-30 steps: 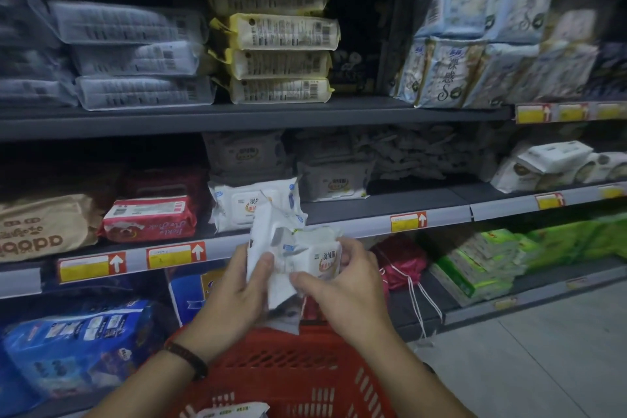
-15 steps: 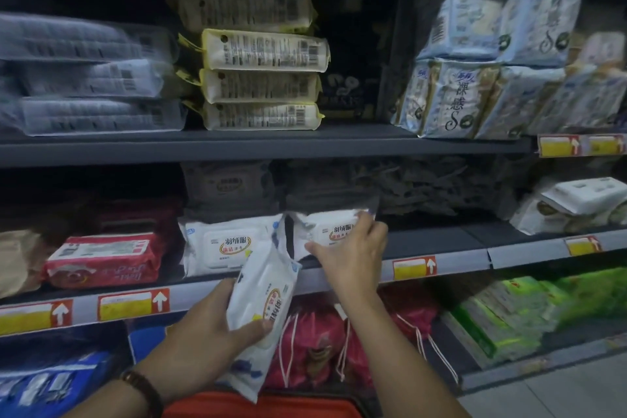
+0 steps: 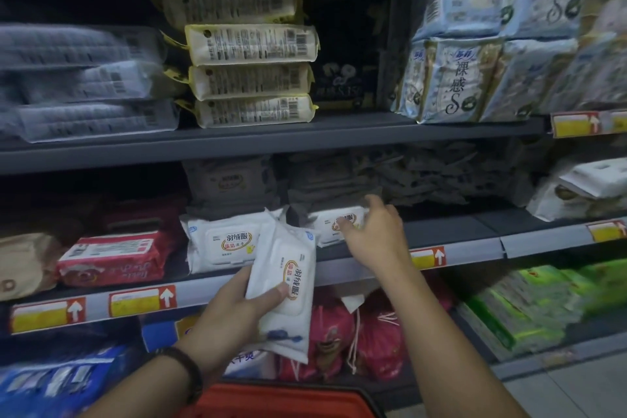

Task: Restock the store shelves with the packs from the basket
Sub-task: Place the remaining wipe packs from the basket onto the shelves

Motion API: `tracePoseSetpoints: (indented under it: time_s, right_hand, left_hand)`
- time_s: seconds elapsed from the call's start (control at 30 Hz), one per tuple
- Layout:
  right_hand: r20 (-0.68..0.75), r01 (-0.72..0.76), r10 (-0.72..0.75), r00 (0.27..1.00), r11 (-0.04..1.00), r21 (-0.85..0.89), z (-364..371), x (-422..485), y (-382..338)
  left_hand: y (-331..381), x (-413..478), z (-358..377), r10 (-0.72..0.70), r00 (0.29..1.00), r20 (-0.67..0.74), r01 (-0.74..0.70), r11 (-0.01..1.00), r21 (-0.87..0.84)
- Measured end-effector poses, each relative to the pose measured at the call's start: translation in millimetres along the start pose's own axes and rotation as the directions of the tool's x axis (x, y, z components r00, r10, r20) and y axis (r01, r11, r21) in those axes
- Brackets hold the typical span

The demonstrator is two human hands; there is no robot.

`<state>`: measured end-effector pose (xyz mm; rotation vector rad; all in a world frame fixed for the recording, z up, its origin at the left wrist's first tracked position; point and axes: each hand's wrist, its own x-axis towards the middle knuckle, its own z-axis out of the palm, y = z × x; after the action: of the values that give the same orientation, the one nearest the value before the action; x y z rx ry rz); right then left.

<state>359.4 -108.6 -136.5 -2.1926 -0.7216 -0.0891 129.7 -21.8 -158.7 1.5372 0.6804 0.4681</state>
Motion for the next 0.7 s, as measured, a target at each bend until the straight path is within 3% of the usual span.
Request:
tracePoseSetpoints:
  time_s: [0.1,0.17,0.27,0.33,0.47,0.57,0.7]
  right_hand:
    - [0.025,0.025,-0.025,0.999,0.999,0.031,-27,-15,-10]
    - [0.201,-0.016,0.0,0.98,0.997,0.082,-46,-28,-20]
    - [0.543,-0.062,0.011,0.84,0.995,0.076,-59,-49,-29]
    - [0.629,-0.154,0.059,0.775,0.983,0.099,-59,-59,-29]
    - [0.569,-0.334,0.15,0.808,0.913,0.234,-56,-67,-32]
    - [0.567,-0.392,0.139,0.812,0.85,0.353,-52,-73,-38]
    - [0.445,-0.262,0.063,0.893,0.877,0.403,-44,-69,-31]
  left_hand:
    - [4,0,6,-0.042,0.999,-0.006,0.04,0.985,-0.17]
    - [10,0,11,-0.038,0.999,-0.011,0.034,0.966,-0.257]
    - [20,1,21,0.015,0.999,-0.051,-0.028,0.962,-0.272]
    - [27,1,31,0.045,0.997,-0.065,-0.063,0.948,-0.311]
    - [44,-5,56,0.108,0.985,-0.134,-0.152,0.908,-0.39]
    - [55,-1,65,0.052,0.987,-0.155,-0.122,0.866,-0.484]
    - [63,1,67,0.099,0.987,-0.126,-0.127,0.963,-0.237]
